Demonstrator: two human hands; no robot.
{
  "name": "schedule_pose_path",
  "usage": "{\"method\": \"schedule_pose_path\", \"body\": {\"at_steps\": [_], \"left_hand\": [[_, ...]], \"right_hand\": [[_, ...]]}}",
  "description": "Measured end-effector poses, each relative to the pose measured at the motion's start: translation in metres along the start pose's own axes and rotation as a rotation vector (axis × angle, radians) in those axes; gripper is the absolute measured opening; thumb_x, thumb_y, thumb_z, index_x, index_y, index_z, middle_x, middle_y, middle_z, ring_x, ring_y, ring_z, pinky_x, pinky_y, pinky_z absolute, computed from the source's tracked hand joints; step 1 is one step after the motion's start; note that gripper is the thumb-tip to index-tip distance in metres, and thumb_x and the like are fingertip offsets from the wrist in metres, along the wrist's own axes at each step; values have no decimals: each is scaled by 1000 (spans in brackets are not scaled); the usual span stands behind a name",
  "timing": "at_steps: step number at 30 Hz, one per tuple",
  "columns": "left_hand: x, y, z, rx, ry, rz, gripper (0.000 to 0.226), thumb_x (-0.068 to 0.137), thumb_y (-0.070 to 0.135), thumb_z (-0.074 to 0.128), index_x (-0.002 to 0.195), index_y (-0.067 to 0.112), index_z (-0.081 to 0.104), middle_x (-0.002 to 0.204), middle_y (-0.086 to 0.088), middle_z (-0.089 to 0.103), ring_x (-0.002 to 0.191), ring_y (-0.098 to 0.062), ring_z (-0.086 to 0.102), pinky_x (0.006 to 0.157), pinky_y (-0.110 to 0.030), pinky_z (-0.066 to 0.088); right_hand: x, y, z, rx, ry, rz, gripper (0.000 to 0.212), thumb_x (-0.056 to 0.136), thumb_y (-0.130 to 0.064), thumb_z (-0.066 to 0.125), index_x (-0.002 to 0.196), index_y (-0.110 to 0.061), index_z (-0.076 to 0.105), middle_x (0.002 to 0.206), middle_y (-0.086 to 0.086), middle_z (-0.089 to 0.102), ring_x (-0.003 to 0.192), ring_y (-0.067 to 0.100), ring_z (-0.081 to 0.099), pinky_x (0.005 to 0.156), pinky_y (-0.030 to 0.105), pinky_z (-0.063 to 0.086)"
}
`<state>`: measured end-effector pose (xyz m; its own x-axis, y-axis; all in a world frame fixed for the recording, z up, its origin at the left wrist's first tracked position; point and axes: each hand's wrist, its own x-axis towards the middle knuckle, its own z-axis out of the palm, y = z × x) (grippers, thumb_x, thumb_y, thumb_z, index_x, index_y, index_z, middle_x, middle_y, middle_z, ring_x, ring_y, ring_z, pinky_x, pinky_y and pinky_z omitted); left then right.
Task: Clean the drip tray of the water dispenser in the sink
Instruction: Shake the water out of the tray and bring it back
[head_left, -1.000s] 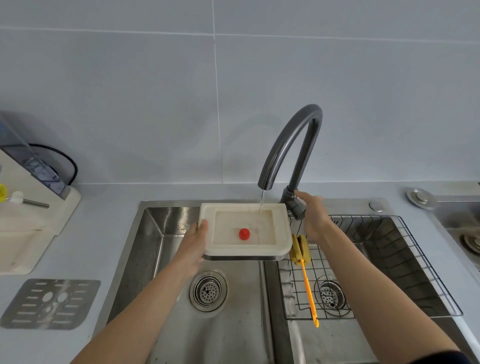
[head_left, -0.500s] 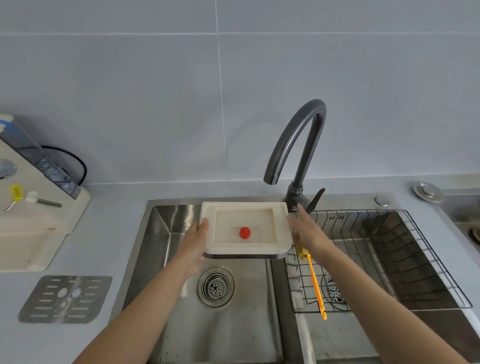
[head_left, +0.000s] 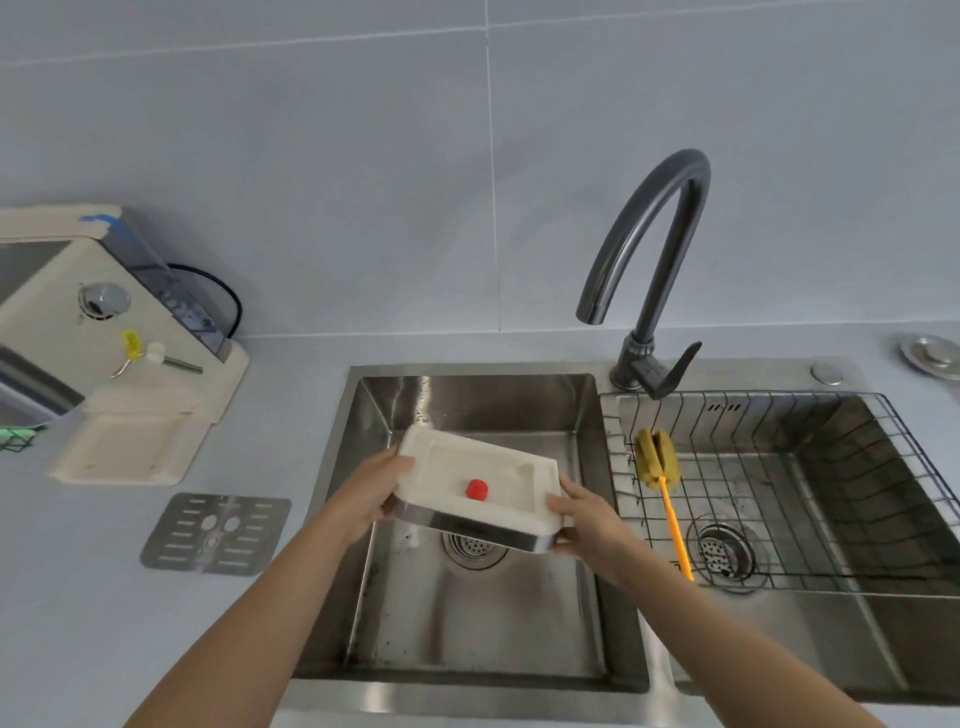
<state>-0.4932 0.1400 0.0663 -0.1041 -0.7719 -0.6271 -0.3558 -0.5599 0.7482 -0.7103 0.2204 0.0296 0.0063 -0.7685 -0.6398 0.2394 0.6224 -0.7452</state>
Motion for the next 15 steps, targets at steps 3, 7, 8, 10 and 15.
{"method": "schedule_pose_path", "body": {"at_steps": [3, 7, 8, 10, 15], "left_hand": [[-1, 1, -8, 67, -14, -11, 35, 93, 19, 43, 128, 16, 50, 101, -5, 60, 90, -18, 54, 74, -31, 48], [-5, 10, -19, 132, -80, 8, 45, 92, 41, 44, 134, 24, 44, 124, -4, 49, 123, -24, 42, 103, -49, 40], [-6, 14, -21, 151, -112, 12, 48, 90, 45, 45, 134, 26, 42, 134, -3, 42, 131, -24, 34, 107, -51, 35], [-8, 19, -23, 195, -166, 12, 48, 88, 43, 50, 132, 28, 41, 143, -3, 35, 137, -23, 27, 111, -54, 26], [-4, 26, -20, 308, -167, -2, 64, 81, 34, 64, 137, 19, 36, 145, -3, 35, 138, -24, 27, 112, -50, 22]], "right_hand": [[1, 3, 4, 47, -45, 61, 32, 97, -9, 36, 127, -18, 46, 97, 3, 58, 85, 23, 58, 63, 33, 52], [4, 0, 4, 132, -76, 148, 36, 95, -16, 45, 126, 2, 46, 99, 11, 56, 85, 24, 58, 60, 34, 54], [6, 0, 2, 119, -108, 148, 41, 93, -21, 49, 127, 1, 47, 103, 12, 56, 87, 24, 59, 60, 32, 56], [7, -2, -2, 59, -186, 146, 45, 88, -26, 56, 125, -1, 50, 105, 11, 56, 87, 22, 60, 60, 26, 58], [15, -8, -9, -8, -270, 160, 32, 80, -24, 66, 103, -3, 59, 85, 5, 55, 57, 8, 61, 56, 18, 57]]}}
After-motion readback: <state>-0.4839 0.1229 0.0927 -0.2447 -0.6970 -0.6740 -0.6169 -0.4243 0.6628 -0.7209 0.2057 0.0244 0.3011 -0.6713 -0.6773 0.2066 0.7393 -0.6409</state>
